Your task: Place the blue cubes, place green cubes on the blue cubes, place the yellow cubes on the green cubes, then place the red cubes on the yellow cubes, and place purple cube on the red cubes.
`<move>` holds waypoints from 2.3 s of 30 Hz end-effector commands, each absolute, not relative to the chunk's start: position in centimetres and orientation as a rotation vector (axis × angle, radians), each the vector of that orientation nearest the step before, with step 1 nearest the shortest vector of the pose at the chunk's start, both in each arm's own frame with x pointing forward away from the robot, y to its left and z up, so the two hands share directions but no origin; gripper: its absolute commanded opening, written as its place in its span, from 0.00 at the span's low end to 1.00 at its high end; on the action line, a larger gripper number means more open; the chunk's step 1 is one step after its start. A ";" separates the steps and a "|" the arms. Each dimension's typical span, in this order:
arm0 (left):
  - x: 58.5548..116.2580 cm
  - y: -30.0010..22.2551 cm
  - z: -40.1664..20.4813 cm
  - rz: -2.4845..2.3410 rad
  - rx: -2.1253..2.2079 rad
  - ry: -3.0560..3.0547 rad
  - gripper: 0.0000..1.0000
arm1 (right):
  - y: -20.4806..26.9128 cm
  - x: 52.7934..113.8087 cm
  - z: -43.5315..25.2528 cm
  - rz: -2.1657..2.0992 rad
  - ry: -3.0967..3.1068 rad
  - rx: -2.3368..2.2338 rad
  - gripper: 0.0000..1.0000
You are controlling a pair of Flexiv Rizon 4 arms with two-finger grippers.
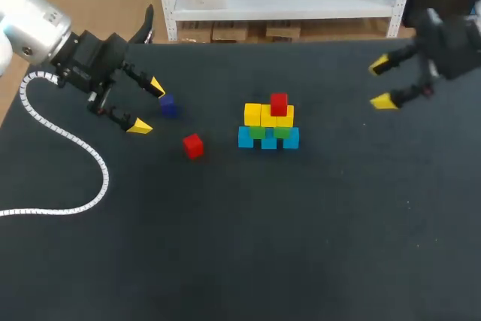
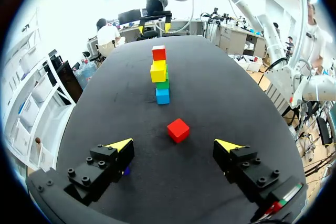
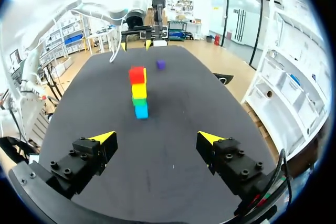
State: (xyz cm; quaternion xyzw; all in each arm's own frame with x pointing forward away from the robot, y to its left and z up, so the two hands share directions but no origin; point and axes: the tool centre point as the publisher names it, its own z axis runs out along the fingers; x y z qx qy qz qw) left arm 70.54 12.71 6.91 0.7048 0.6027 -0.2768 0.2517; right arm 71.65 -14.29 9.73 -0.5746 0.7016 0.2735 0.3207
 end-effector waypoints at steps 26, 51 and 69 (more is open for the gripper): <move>69.7 10.3 5.8 -0.755 2.129 1.487 1.00 | -23.0 69.9 7.5 0.788 1.733 -1.587 1.00; 70.4 7.4 3.2 -0.617 2.873 0.484 1.00 | -23.0 69.9 7.5 0.788 1.733 -1.587 1.00; 69.7 6.6 -0.5 -0.686 2.842 0.691 1.00 | -23.0 69.9 7.5 0.788 1.733 -1.587 1.00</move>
